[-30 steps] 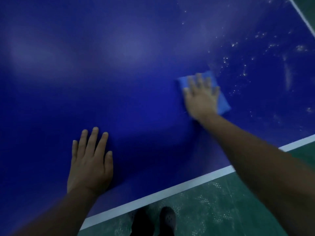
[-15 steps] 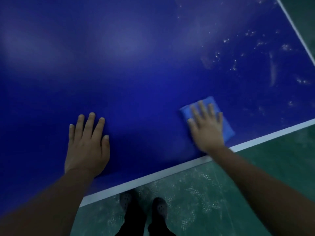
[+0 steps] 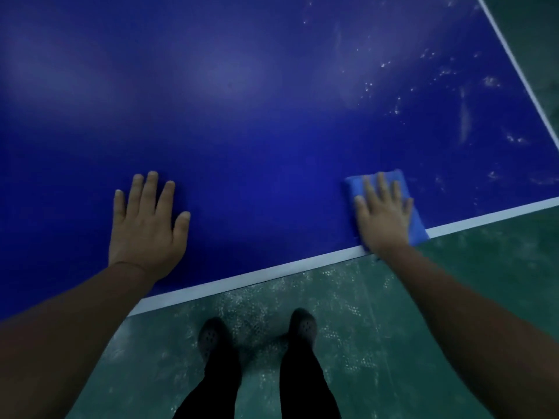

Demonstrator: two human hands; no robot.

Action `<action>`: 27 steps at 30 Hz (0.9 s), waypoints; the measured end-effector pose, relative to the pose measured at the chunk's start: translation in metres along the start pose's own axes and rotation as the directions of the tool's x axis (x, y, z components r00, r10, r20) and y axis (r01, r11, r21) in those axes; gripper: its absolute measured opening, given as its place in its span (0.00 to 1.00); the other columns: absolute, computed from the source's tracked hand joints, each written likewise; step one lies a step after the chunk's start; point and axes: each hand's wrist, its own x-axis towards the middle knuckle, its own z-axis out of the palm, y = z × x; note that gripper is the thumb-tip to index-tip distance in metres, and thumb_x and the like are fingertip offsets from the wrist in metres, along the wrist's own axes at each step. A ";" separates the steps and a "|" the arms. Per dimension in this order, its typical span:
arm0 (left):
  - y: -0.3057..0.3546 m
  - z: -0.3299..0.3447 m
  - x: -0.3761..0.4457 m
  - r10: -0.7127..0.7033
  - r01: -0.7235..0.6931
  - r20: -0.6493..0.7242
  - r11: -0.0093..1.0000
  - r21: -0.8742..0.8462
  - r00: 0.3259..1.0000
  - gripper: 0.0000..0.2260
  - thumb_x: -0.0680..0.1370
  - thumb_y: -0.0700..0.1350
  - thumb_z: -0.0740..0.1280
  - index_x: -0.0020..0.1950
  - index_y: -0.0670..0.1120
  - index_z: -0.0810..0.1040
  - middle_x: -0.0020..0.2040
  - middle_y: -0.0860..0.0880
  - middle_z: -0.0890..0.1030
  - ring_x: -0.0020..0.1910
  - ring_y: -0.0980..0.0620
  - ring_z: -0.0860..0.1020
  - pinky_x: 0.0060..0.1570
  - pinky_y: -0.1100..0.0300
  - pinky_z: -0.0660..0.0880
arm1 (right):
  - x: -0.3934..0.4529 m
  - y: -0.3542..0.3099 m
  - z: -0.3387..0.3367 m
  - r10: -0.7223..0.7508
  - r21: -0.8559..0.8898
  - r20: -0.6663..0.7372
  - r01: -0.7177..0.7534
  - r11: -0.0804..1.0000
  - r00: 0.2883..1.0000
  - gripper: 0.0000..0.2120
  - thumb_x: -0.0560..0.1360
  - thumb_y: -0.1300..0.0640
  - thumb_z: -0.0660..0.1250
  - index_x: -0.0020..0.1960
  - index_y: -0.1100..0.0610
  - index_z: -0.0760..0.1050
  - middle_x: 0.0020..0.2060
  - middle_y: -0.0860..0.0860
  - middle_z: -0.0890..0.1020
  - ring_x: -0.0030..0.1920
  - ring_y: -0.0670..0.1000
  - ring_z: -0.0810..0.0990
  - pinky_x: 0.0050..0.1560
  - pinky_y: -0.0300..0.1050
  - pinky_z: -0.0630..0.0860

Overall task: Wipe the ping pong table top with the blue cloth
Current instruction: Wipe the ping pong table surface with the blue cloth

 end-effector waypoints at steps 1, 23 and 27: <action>0.015 0.002 -0.005 -0.007 0.007 -0.006 1.000 -0.024 1.000 0.33 0.80 0.60 0.44 0.79 0.42 0.60 0.80 0.41 0.55 0.80 0.42 0.48 0.77 0.42 0.43 | 0.008 0.015 -0.006 0.130 0.062 0.005 -0.130 0.990 0.992 0.27 0.84 0.40 0.46 0.81 0.44 0.50 0.81 0.47 0.48 0.81 0.55 0.44 0.77 0.65 0.43; 0.199 0.060 -0.022 -0.002 0.002 0.014 1.000 0.009 1.000 0.30 0.79 0.57 0.49 0.77 0.42 0.64 0.80 0.41 0.58 0.80 0.42 0.51 0.76 0.38 0.46 | 0.009 0.041 0.013 -0.708 -0.035 -0.072 0.707 0.706 0.703 0.25 0.81 0.42 0.54 0.76 0.46 0.66 0.78 0.52 0.65 0.77 0.62 0.60 0.73 0.72 0.53; 0.200 0.060 -0.021 -0.001 0.001 0.003 1.000 0.020 1.000 0.30 0.79 0.56 0.50 0.77 0.41 0.65 0.79 0.41 0.59 0.80 0.42 0.52 0.76 0.38 0.47 | 0.081 0.113 -0.006 -0.617 -0.049 -0.100 0.615 0.787 0.781 0.26 0.81 0.42 0.51 0.77 0.46 0.65 0.78 0.52 0.64 0.78 0.62 0.60 0.74 0.70 0.53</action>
